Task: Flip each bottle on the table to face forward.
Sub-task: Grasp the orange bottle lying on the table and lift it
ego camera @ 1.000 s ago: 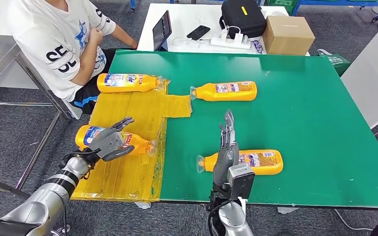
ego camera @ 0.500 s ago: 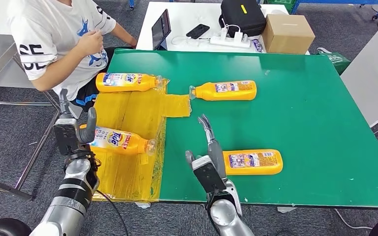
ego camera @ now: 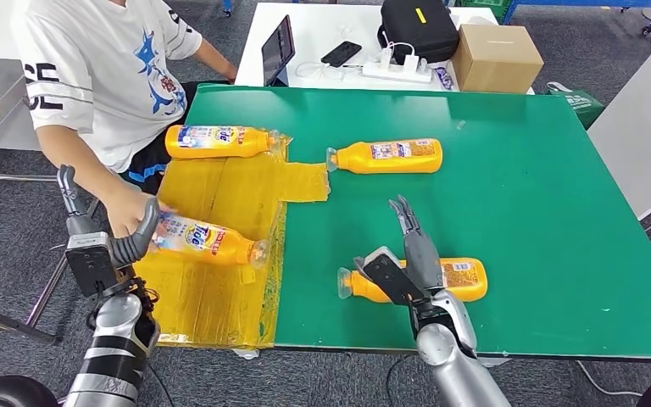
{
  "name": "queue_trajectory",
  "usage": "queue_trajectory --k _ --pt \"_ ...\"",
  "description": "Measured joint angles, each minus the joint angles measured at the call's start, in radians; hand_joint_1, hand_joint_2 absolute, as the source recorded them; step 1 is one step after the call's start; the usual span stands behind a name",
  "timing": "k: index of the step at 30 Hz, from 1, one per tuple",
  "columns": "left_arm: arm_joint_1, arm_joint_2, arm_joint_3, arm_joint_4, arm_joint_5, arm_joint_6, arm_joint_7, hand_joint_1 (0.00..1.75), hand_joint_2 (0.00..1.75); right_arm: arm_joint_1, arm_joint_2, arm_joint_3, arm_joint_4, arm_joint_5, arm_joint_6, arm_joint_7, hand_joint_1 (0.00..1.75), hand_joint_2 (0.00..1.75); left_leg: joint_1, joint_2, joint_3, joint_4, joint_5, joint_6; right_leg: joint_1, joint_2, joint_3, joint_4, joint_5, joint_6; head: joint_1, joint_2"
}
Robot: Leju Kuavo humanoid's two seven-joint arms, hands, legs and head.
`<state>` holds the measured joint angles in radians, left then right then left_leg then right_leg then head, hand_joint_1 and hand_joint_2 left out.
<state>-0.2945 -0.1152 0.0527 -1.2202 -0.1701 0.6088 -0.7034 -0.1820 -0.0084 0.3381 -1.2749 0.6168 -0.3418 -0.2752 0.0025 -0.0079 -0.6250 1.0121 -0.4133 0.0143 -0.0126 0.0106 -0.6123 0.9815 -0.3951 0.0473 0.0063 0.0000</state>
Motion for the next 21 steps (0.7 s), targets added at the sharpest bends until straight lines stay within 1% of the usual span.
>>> queue_trajectory --k 2,5,8,13,17,21 --pt "0.001 0.0 -0.001 -0.006 0.0 0.0 0.0 0.0 1.75 -0.001 -0.006 -0.002 0.0 0.007 0.004 0.007 0.0 1.75 0.0 0.0 0.0 0.0 0.0 0.0 0.0 0.0 0.0 0.0 0.0 0.0 0.0 0.0" --pt "0.005 0.0 -0.005 -0.011 0.0 -0.006 0.0 0.0 1.75 -0.004 -0.024 -0.003 0.002 0.047 0.046 0.06 0.0 1.75 0.0 0.0 0.0 0.0 0.0 0.0 0.0 0.0 0.0 0.0 0.0 0.0 0.0 0.0" --pt "0.015 0.001 -0.012 -0.012 -0.005 -0.022 0.0 0.0 1.75 -0.005 -0.064 -0.006 0.008 0.07 0.128 0.109 0.0 1.75 0.0 0.0 0.0 0.0 0.0 0.0 0.0 0.0 0.0 0.0 0.0 0.0 0.0 0.0" --pt "0.027 0.005 -0.016 -0.009 -0.012 -0.052 0.0 0.0 1.75 -0.006 -0.14 -0.009 0.014 0.051 0.264 0.14 0.0 1.75 -0.001 0.0 -0.001 0.0 0.0 0.0 -0.001 0.0 0.0 0.0 0.0 0.0 0.0 0.0" --pt "0.027 0.005 -0.026 0.001 -0.018 -0.09 0.0 0.0 1.75 -0.027 -0.201 -0.01 0.03 -0.021 0.377 0.128 0.0 1.75 -0.001 0.0 -0.001 0.0 0.0 0.0 -0.001 0.0 0.0 -0.001 0.0 0.0 0.0 0.0" --pt "0.026 0.005 -0.045 0.019 -0.016 -0.11 0.0 0.0 1.75 -0.067 -0.282 -0.014 0.05 -0.105 0.494 0.1 0.0 1.75 -0.001 -0.001 0.0 0.0 0.0 0.001 -0.001 0.0 0.0 -0.001 0.0 0.001 0.0 0.0"
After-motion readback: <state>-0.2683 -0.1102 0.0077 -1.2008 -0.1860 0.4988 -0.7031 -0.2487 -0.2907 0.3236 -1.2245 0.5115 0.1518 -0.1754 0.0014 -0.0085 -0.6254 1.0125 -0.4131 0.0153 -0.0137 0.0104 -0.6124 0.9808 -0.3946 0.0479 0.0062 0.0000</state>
